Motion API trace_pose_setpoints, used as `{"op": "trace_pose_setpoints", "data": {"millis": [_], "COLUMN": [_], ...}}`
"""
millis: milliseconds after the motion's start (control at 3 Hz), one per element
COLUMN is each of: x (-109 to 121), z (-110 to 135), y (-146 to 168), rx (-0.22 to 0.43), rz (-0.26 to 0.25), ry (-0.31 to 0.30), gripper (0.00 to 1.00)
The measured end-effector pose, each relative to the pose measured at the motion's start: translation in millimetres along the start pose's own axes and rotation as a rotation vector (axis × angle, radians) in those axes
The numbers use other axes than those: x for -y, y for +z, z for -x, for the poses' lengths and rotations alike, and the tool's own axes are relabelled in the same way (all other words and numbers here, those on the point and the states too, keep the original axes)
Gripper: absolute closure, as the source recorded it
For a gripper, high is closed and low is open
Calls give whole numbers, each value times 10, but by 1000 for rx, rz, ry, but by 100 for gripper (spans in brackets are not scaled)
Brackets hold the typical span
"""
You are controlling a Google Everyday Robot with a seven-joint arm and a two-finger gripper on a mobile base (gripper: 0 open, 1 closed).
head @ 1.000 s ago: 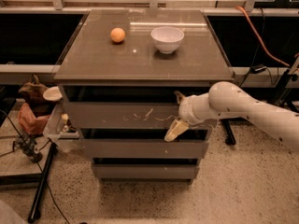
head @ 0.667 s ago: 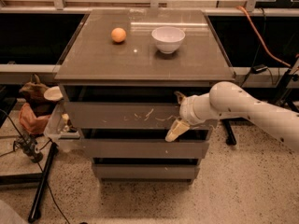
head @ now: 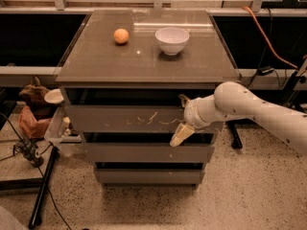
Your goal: Open top drawer
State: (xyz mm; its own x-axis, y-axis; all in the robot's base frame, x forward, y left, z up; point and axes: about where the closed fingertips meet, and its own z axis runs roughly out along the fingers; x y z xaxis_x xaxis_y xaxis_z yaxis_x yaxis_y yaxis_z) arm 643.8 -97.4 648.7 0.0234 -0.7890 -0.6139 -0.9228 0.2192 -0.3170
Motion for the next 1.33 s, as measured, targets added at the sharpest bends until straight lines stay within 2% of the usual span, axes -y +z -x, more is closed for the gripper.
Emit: {"op": "trace_pose_setpoints", "data": {"millis": [333,667,1000,1333], "x": [-342,-480,-470,-547], "z": [-41,-33,-6,98], "y": [-211,-312,-282,-260], "rx": [-68,-90,-83,-114], "rz": [89,126,138,205], "ry": [20,36,32,44], "gripper": [0,0,0,0]}}
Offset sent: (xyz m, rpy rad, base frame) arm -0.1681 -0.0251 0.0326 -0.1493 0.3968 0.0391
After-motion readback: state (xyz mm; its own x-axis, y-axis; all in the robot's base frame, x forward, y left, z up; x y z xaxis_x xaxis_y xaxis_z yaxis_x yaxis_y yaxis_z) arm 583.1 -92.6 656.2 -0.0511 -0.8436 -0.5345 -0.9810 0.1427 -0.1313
